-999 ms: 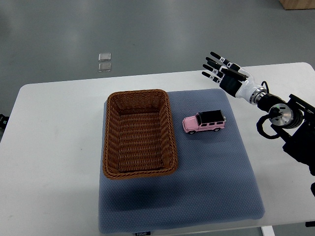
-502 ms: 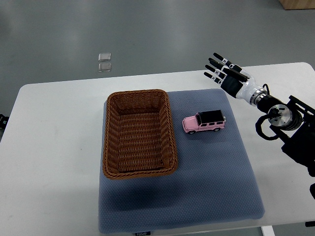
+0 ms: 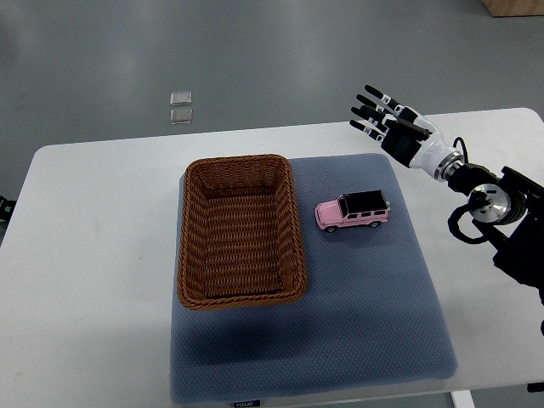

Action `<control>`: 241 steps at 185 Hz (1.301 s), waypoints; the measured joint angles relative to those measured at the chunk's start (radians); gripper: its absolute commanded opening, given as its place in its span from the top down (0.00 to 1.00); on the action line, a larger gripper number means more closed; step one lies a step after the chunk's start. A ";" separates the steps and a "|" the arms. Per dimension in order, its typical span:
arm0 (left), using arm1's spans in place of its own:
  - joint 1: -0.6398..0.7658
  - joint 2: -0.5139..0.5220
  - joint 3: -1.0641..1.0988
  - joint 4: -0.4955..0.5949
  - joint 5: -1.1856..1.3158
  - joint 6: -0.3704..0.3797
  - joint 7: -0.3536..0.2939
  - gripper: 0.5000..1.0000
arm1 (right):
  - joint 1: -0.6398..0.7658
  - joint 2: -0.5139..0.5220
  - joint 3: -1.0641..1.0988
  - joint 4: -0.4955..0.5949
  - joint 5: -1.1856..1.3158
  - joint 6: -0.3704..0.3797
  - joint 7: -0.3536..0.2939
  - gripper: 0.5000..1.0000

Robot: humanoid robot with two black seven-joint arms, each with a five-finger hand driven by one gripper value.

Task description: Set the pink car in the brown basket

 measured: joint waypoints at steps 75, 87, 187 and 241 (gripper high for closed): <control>0.000 0.000 0.000 0.000 0.000 0.000 0.000 0.00 | 0.022 -0.077 -0.003 0.040 -0.495 0.062 0.112 0.17; 0.000 0.000 0.000 0.000 0.000 0.000 0.000 0.00 | 0.032 -0.086 -0.004 0.042 -0.585 0.077 0.126 0.17; 0.000 0.000 0.000 0.000 0.000 0.000 0.000 0.00 | 0.101 -0.176 -0.247 0.147 -1.169 0.046 0.263 0.17; 0.000 0.000 0.000 0.000 0.000 0.000 0.000 0.00 | 0.118 -0.188 -0.401 0.155 -1.234 -0.128 0.297 0.18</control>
